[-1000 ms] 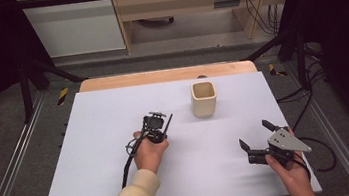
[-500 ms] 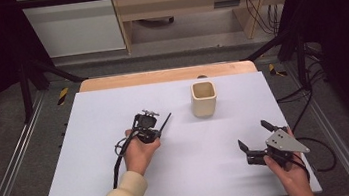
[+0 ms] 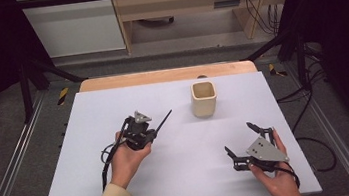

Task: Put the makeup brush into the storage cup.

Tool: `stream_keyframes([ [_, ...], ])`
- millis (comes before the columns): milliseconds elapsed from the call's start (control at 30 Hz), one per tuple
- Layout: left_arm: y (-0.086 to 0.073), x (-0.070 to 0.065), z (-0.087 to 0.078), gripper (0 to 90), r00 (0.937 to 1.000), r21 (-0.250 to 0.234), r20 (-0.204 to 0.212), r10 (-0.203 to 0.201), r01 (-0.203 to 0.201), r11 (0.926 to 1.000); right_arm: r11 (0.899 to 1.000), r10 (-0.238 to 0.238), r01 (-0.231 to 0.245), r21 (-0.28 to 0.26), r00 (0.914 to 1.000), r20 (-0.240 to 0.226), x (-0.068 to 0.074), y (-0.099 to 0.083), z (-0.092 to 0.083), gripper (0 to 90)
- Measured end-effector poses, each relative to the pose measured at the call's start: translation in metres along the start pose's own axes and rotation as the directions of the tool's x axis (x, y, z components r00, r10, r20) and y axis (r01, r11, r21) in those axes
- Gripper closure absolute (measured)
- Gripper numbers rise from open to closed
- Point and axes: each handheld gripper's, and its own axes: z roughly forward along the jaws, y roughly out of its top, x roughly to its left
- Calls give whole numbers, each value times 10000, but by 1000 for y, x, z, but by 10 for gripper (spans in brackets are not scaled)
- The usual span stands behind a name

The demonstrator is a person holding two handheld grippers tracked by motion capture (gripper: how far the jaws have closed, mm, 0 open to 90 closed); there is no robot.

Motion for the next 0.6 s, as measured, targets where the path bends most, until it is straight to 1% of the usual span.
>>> stream_keyframes([
  [33,-2,0,-4,835,9998,-76,66,184,-183,9998,9998,-212,212,21,9998,46,4,2,1,31],
  [67,-4,-1,-7,835,9996,-212,175,238,-234,9995,9982,-592,591,71,9982,104,11,7,5,31],
  [100,-6,-1,-11,835,9992,-336,238,334,-326,9989,9982,-592,591,71,9982,104,11,7,5,31],
  [133,-9,-1,-14,835,9989,-477,269,381,-368,9982,9946,-1028,1026,134,9945,189,18,12,11,31],
  [167,-12,-1,-18,835,9985,-533,308,448,-431,9976,9946,-1028,1026,134,9945,189,18,12,11,31],
  [200,-18,0,-23,835,9978,-674,335,576,-553,9962,9897,-1423,1420,191,9896,202,26,17,18,31],
  [233,-18,0,-23,835,9978,-674,335,576,-553,9962,9897,-1423,1420,191,9896,202,26,17,18,31],
  [267,-24,2,-28,836,9968,-747,422,685,-653,9951,9825,-1840,1836,303,9829,111,36,21,26,31],
  [300,-24,2,-28,835,9968,-747,422,685,-653,9951,9799,-1972,1971,314,9804,12,41,23,30,31],
  [333,-30,4,-31,835,9957,-766,507,777,-737,9943,9761,-2142,2146,335,9767,-153,46,24,33,31],
  [367,-30,4,-31,835,9957,-766,507,777,-737,9943,9761,-2142,2146,335,9767,-153,46,24,33,31],
  [433,-36,7,-34,835,9949,-811,572,832,-784,9936,9659,-2546,2560,379,9663,-367,57,28,41,31],
  [467,-39,8,-35,835,9947,-871,605,832,-778,9932,9560,-2890,2912,362,9557,-558,67,32,49,34],
  [500,-42,10,-37,835,9943,-849,654,847,-790,9932,9508,-3055,3079,347,9502,-613,72,34,53,41],
  [533,-43,10,-38,835,9930,-727,577,1034,-992,9924,9449,-3224,3255,357,9438,-734,76,36,56,57],
  [567,-43,10,-38,835,9930,-727,577,1034,-992,9924,9449,-3224,3255,357,9438,-734,76,36,56,57],
  [600,-43,11,-40,835,9924,-676,494,1129,-1095,9917,9386,-3399,3434,329,9370,-812,81,39,59,63],
])
